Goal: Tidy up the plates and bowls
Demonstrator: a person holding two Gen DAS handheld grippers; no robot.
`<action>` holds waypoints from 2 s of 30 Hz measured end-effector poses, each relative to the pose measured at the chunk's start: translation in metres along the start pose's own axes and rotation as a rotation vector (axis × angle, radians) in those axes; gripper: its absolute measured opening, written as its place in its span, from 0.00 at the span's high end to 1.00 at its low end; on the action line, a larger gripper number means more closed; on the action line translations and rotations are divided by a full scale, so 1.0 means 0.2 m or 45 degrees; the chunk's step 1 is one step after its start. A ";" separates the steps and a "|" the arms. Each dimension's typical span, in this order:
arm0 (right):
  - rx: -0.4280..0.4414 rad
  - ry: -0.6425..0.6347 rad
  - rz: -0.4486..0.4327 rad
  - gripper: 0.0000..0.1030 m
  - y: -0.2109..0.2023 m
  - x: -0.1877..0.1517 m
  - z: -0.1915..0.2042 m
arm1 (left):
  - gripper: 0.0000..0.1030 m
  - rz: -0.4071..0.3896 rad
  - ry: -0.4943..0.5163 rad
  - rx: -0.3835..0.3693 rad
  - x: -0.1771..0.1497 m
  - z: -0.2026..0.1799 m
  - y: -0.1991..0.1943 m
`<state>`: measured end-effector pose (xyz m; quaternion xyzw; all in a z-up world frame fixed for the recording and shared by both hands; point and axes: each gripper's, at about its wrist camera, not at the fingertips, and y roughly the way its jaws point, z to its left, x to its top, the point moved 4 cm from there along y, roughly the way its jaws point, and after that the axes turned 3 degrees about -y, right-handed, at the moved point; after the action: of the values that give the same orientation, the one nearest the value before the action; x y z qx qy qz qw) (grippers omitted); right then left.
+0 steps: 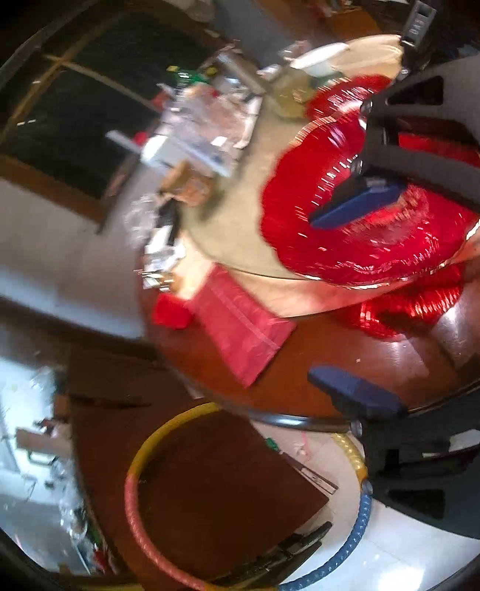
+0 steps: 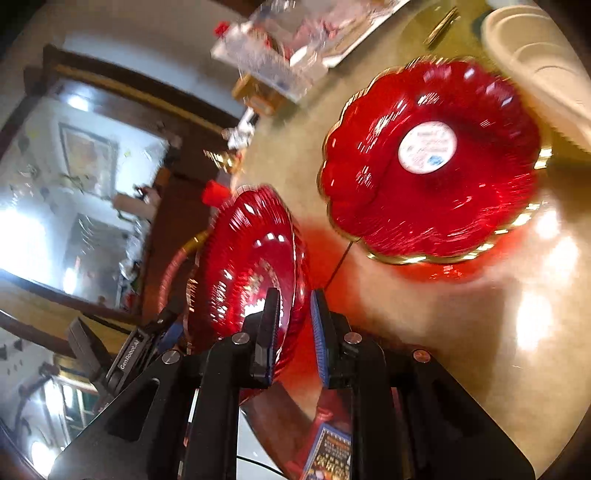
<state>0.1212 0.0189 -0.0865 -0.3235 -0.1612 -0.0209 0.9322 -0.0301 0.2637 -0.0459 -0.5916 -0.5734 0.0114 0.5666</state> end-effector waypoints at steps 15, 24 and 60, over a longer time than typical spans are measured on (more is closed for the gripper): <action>0.097 0.403 -0.237 0.38 -0.36 0.08 -0.38 | 0.17 0.360 0.388 -0.406 0.03 -0.96 0.13; 0.117 0.488 -0.213 0.38 -0.32 0.17 -0.52 | 0.17 0.718 0.432 -0.415 -0.13 -1.23 0.49; 0.007 0.436 -0.171 0.79 -0.22 0.22 -0.58 | 0.70 0.775 0.651 -0.115 -0.26 -1.29 0.78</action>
<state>0.1903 -0.0837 -0.1312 -0.3010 -0.0214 -0.1375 0.9434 0.2278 0.1052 -0.0927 -0.7425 -0.2124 0.0060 0.6352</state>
